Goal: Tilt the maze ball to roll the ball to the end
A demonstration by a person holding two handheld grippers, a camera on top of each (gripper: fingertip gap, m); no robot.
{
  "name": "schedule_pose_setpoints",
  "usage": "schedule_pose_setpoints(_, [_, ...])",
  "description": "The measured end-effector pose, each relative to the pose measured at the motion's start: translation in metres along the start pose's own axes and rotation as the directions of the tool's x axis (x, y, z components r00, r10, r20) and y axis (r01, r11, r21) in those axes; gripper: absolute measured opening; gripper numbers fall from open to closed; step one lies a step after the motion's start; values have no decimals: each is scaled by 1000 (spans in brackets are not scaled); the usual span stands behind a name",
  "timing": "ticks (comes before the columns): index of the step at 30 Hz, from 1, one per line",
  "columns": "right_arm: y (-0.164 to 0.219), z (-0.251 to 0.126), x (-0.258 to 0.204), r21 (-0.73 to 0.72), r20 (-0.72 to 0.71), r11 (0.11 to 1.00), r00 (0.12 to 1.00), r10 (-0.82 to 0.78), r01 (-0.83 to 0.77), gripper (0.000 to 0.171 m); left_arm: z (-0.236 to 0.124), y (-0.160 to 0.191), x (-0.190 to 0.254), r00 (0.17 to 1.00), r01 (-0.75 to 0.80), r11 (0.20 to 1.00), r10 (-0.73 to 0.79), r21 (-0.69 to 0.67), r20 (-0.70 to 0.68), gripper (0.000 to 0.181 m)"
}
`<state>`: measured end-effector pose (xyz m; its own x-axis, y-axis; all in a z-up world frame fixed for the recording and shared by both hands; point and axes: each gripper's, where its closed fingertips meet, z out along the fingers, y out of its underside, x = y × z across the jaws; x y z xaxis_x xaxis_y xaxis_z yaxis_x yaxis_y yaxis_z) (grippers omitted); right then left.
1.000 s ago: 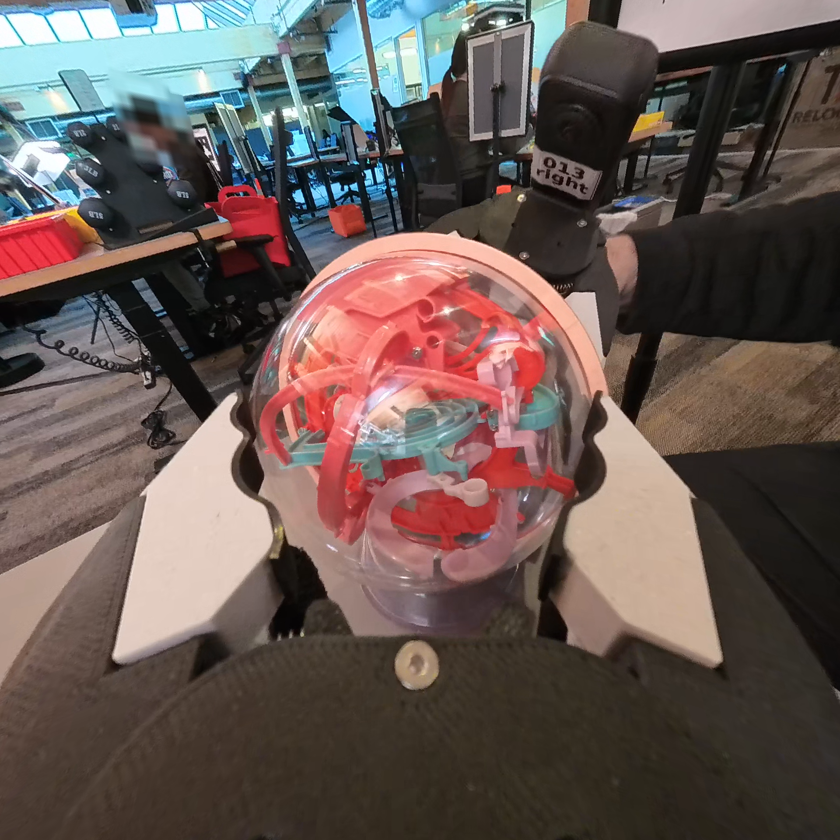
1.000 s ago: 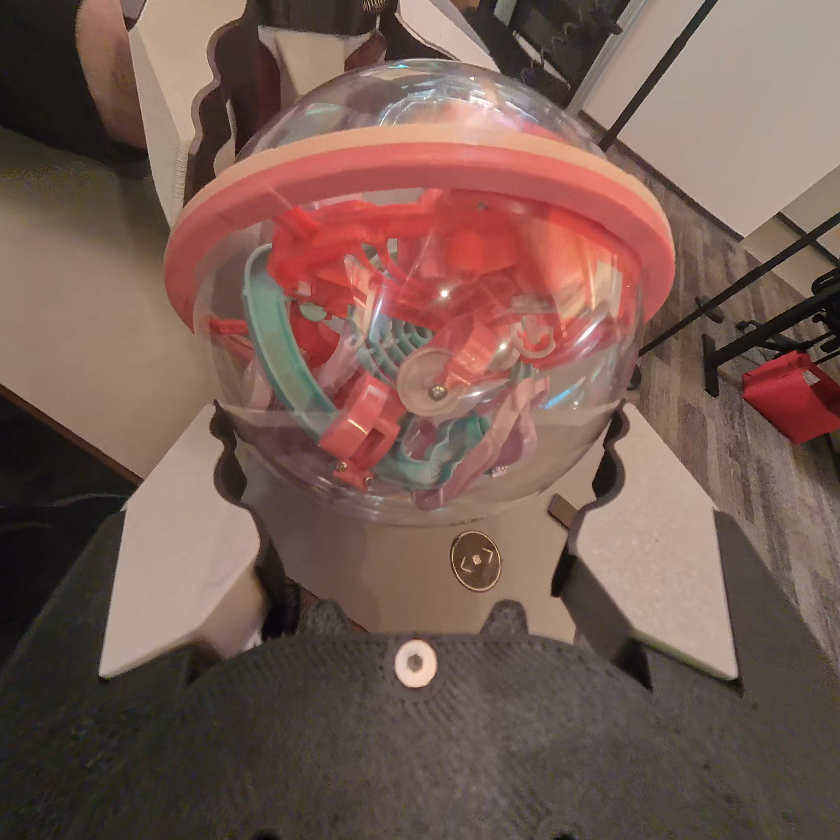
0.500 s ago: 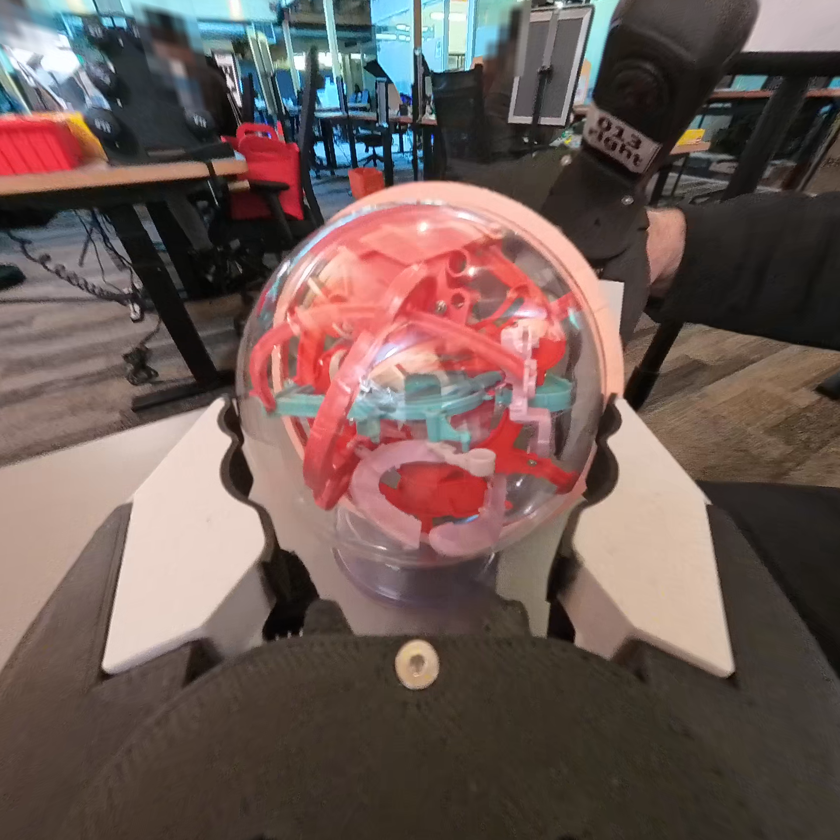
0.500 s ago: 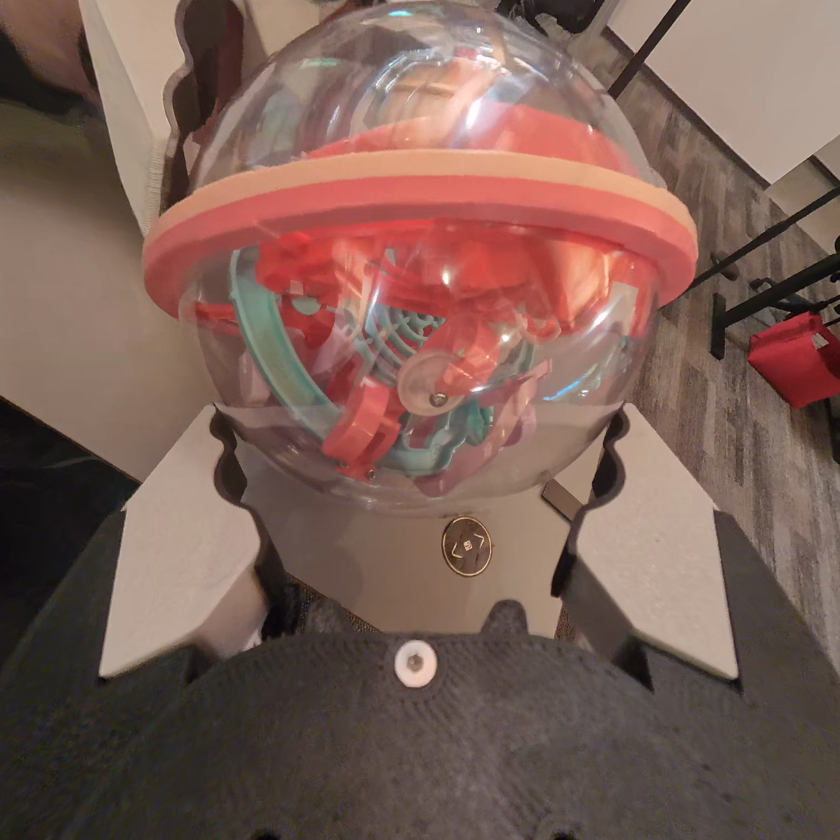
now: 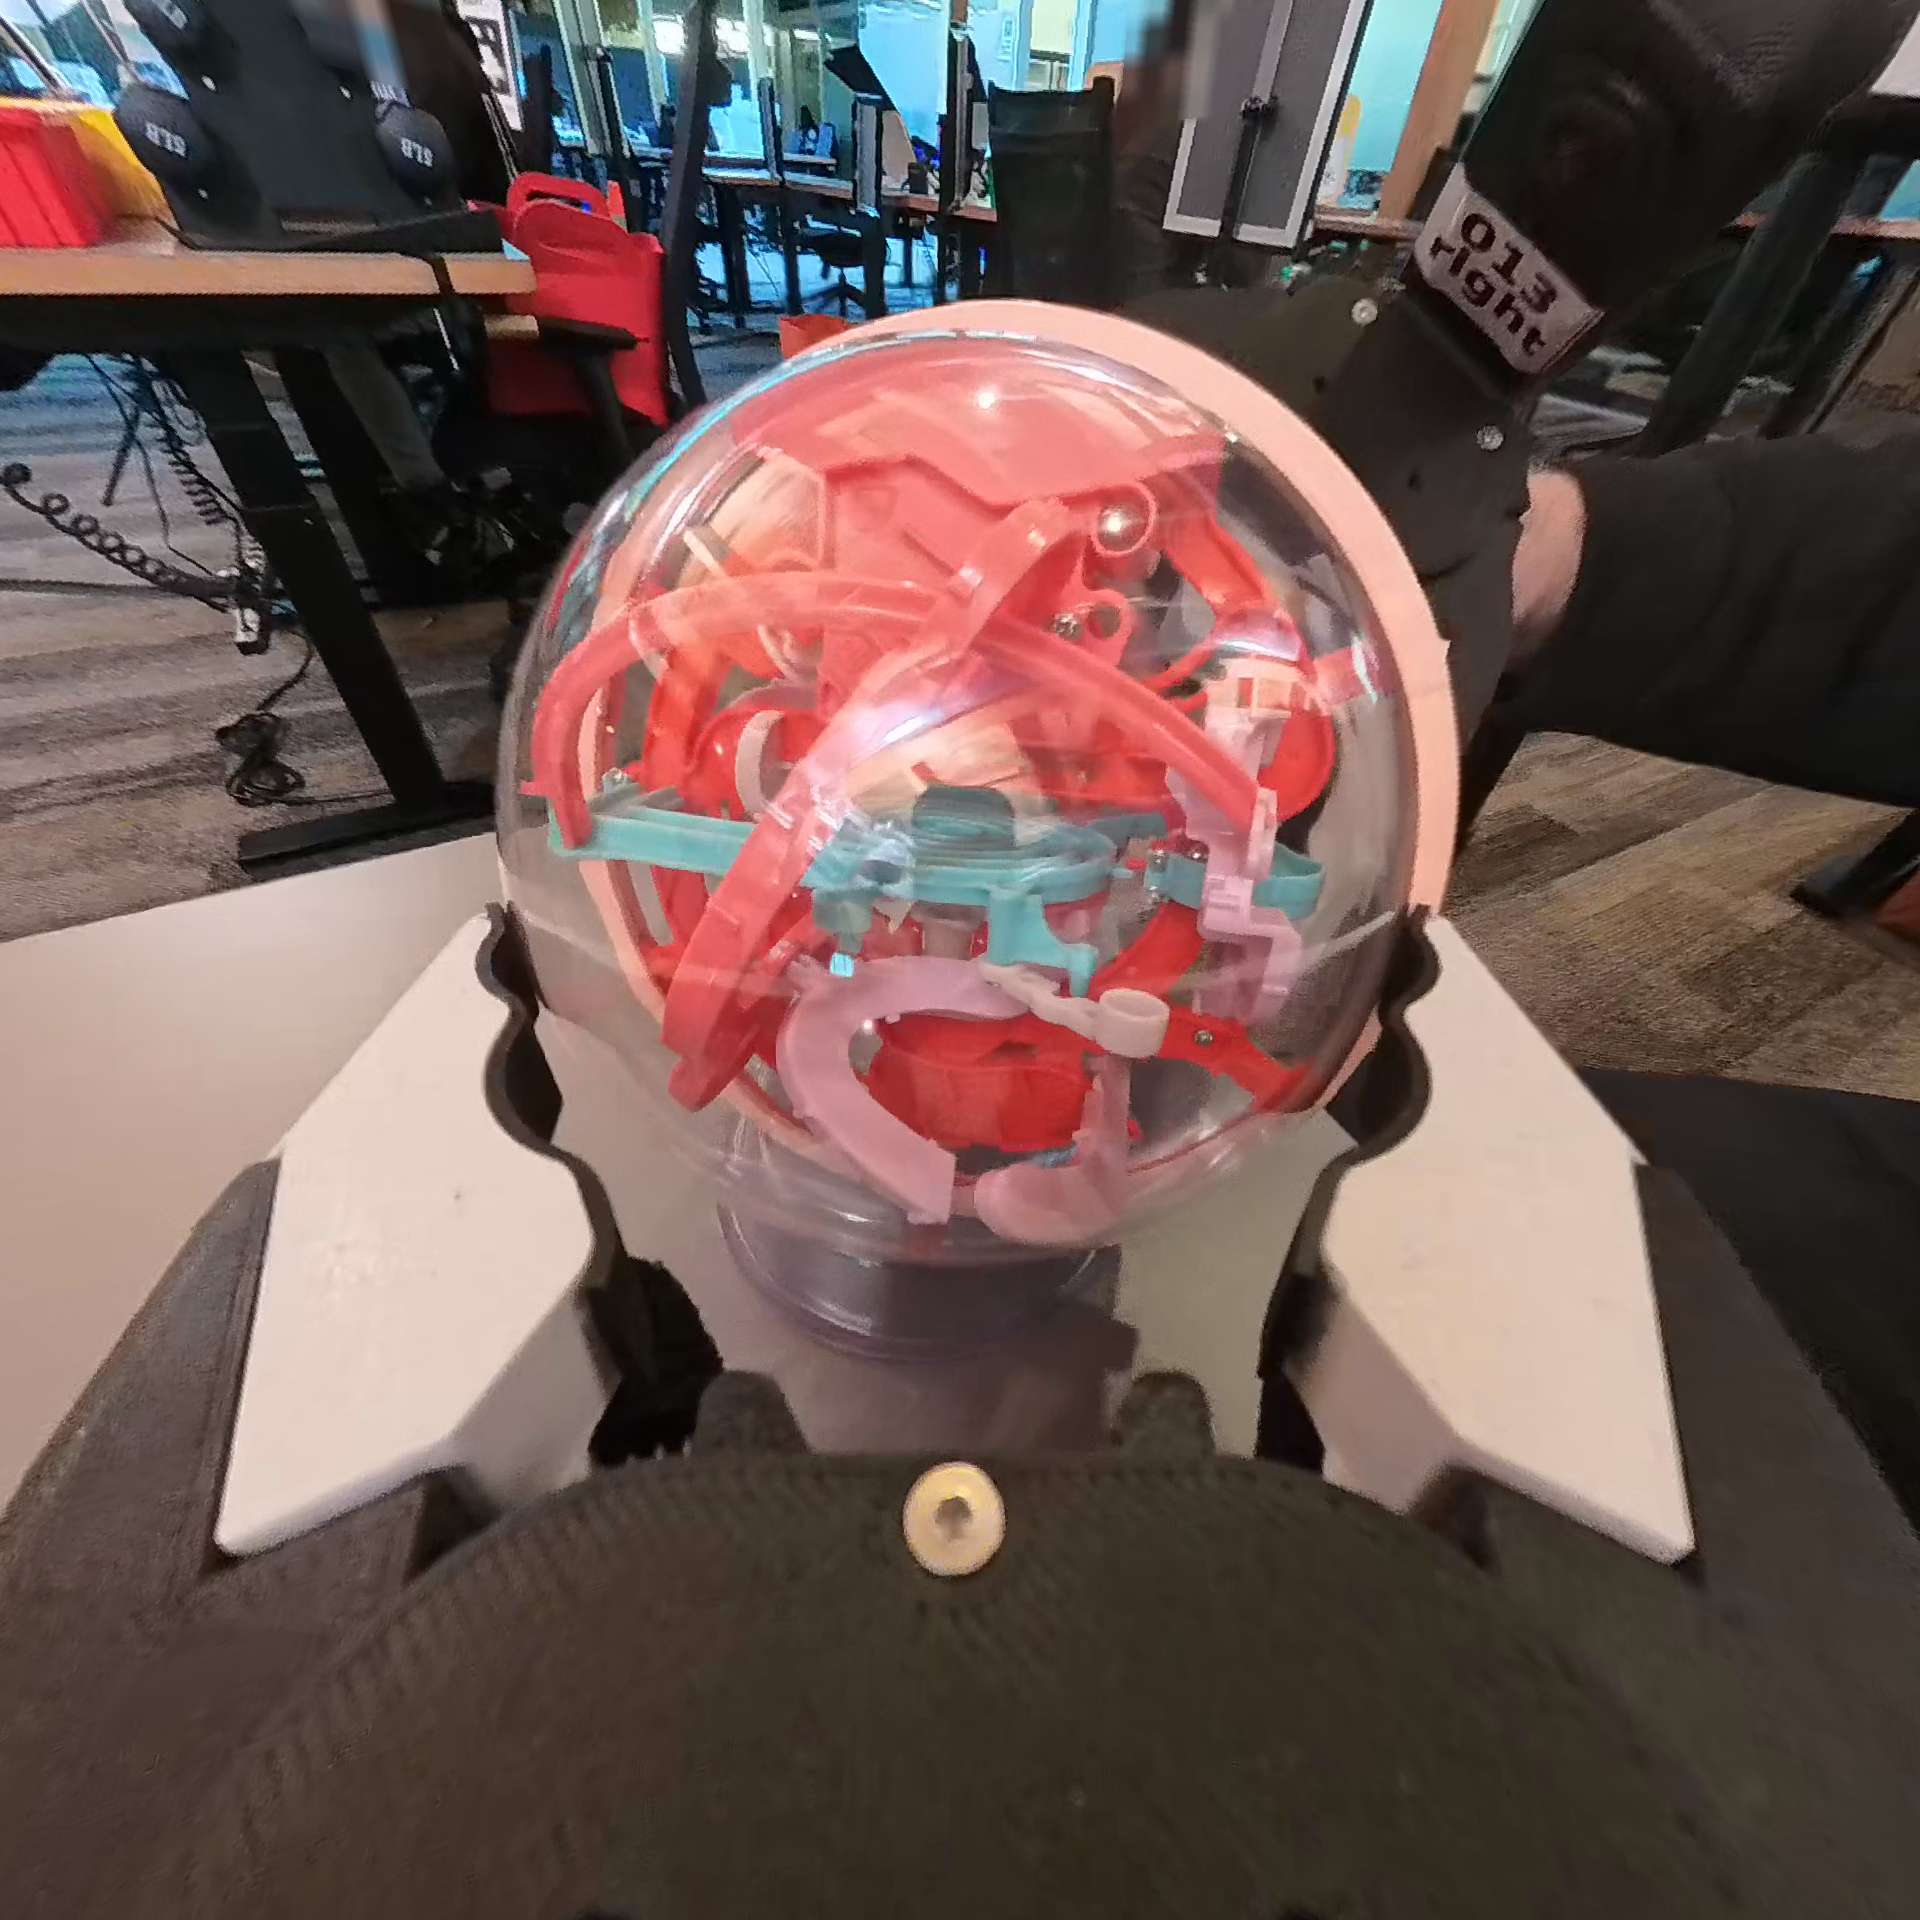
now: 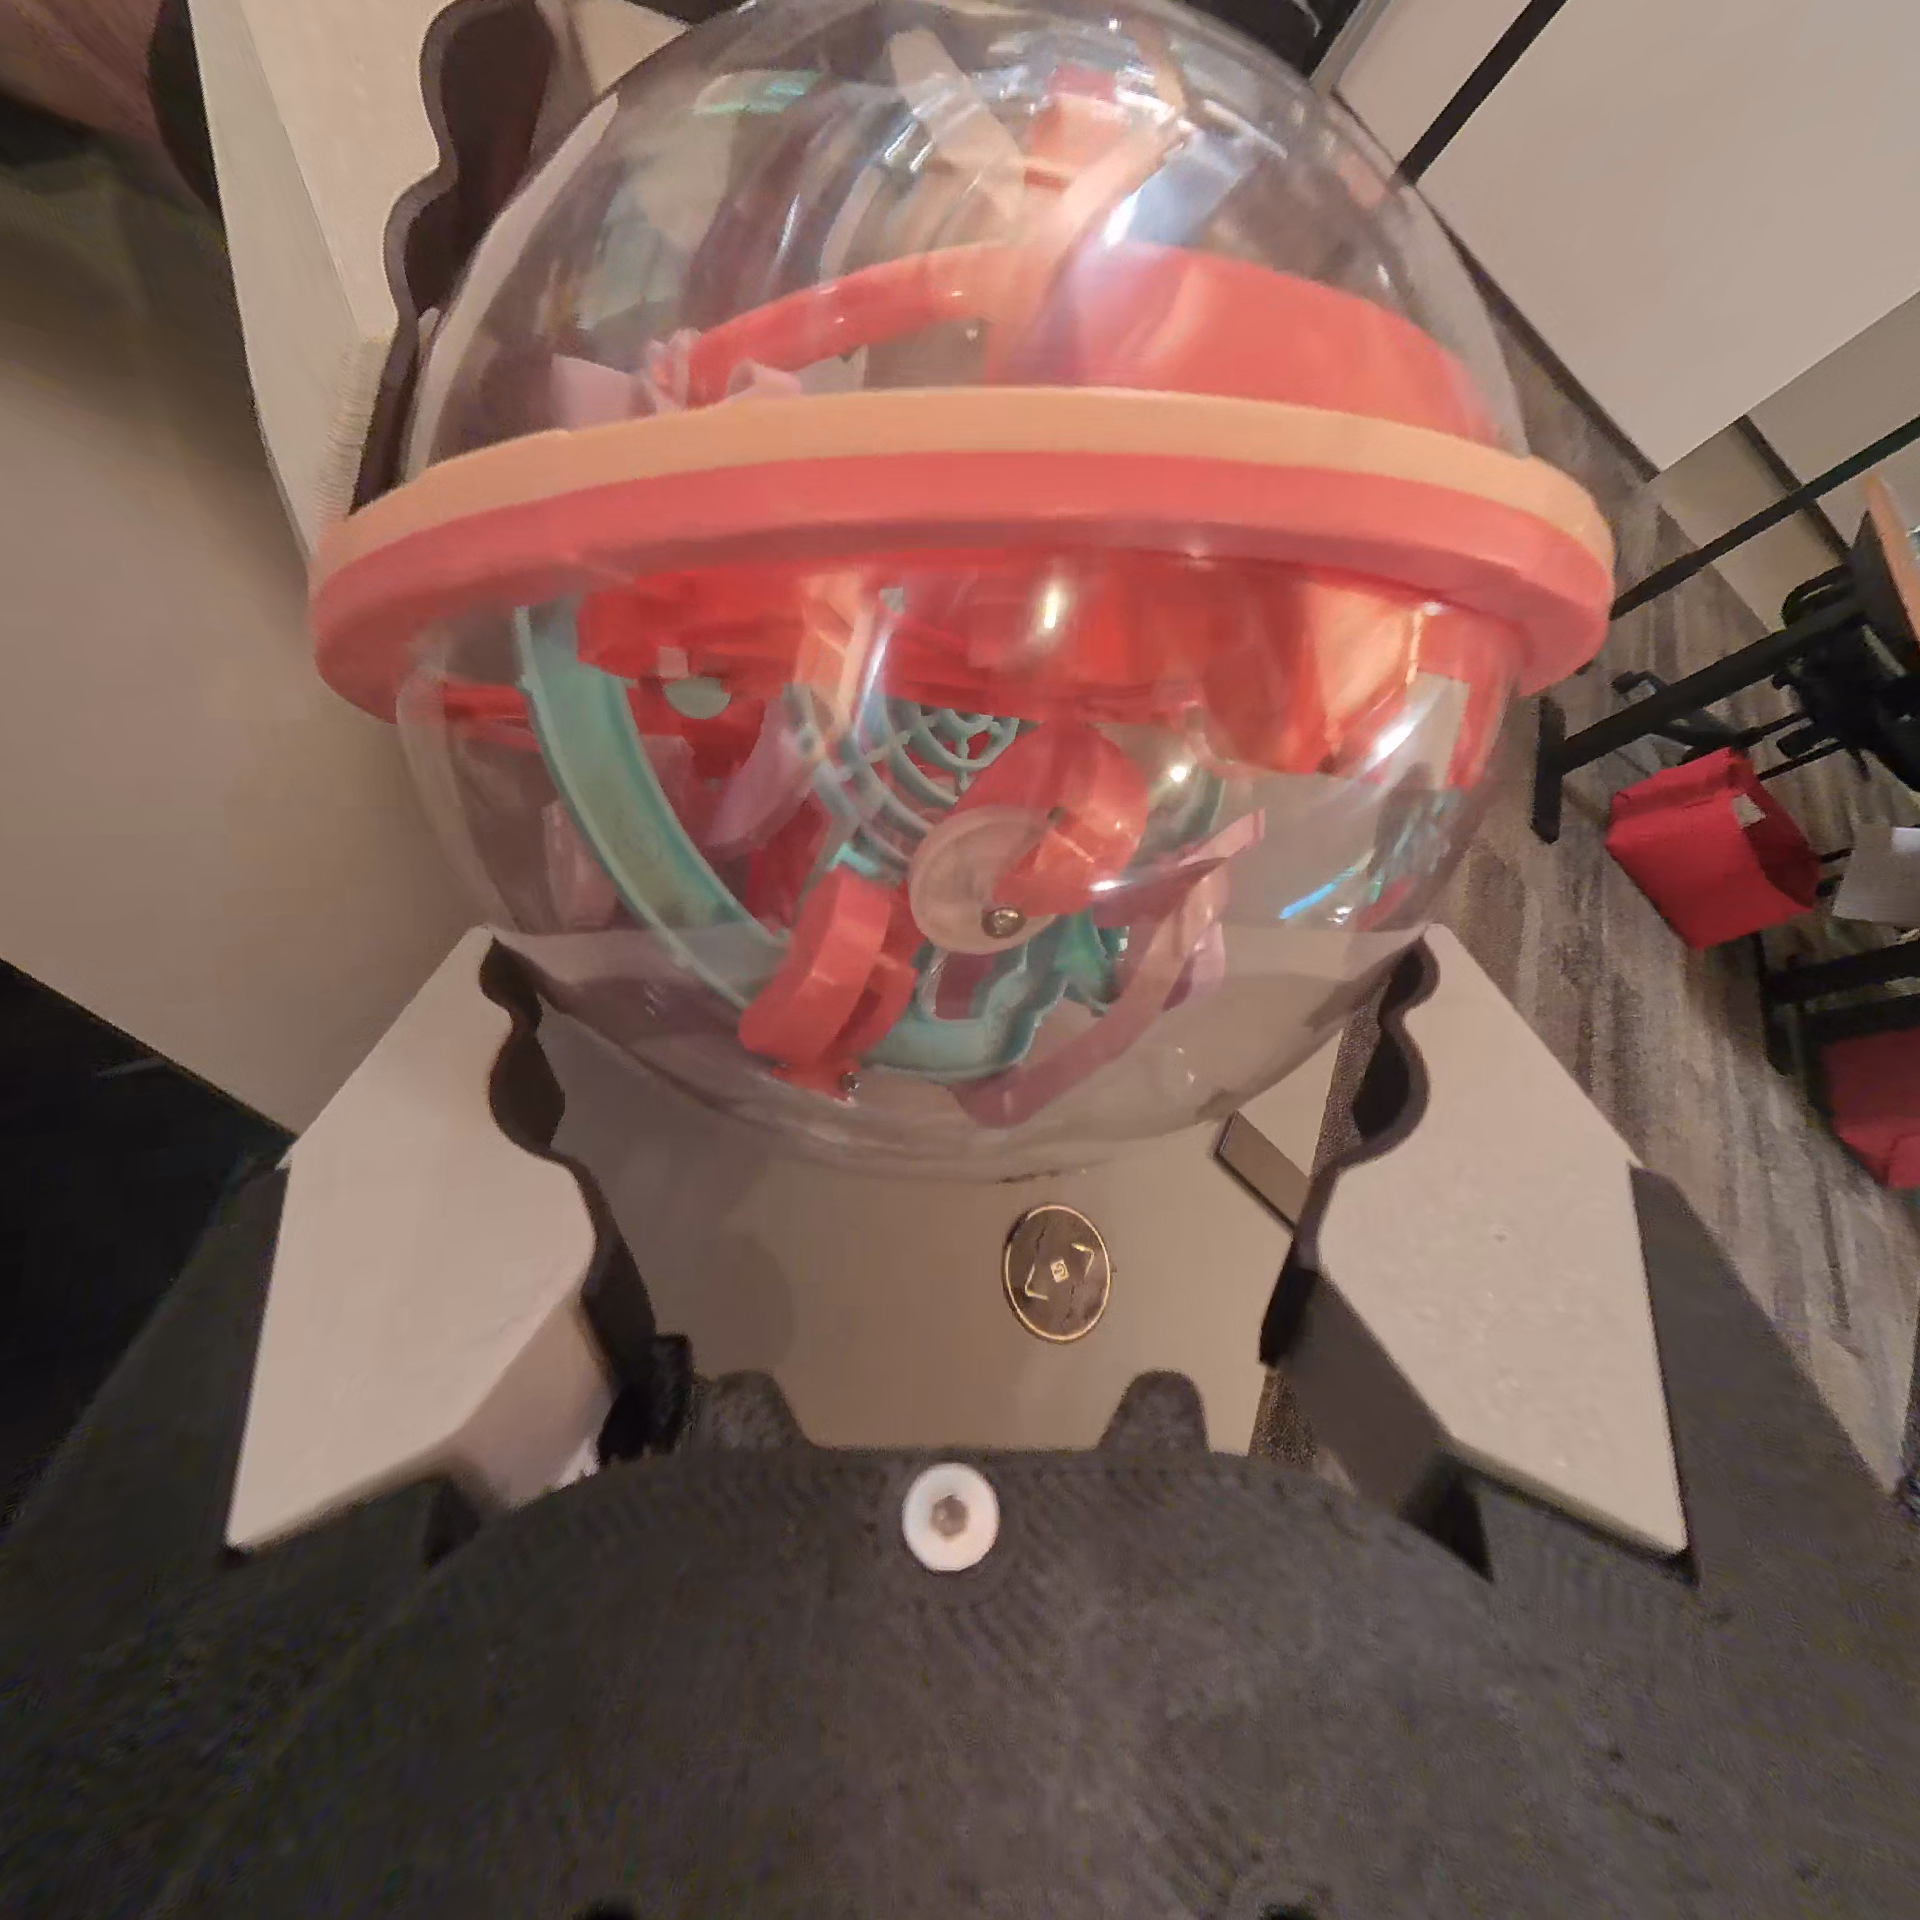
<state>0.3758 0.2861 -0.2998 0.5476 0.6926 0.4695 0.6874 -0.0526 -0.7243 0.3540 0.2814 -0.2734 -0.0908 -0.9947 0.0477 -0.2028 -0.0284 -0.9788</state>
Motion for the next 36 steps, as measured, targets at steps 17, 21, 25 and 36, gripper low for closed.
schedule_pose_setpoints(17, [-2, 2, -3, 11, -48, 1000, 999, -16, 16, 155, -5, -1, 2, 998, -63, 996, 63, 59, 4, 153])
schedule_pose_setpoints(21, [-1, 2, -3, 22, -60, 1000, 998, -12, 14, 155, -4, -1, 2, 997, -73, 995, 74, 65, -5, 153])
schedule_pose_setpoints(25, [0, 0, -2, 36, -78, 999, 997, -20, 23, 155, -2, -2, 3, 996, -92, 994, 93, 61, -12, 153])
schedule_pose_setpoints(36, [2, 0, -1, 20, -100, 999, 994, -45, 47, 155, -1, -2, 3, 992, -127, 990, 127, 61, 3, 153])
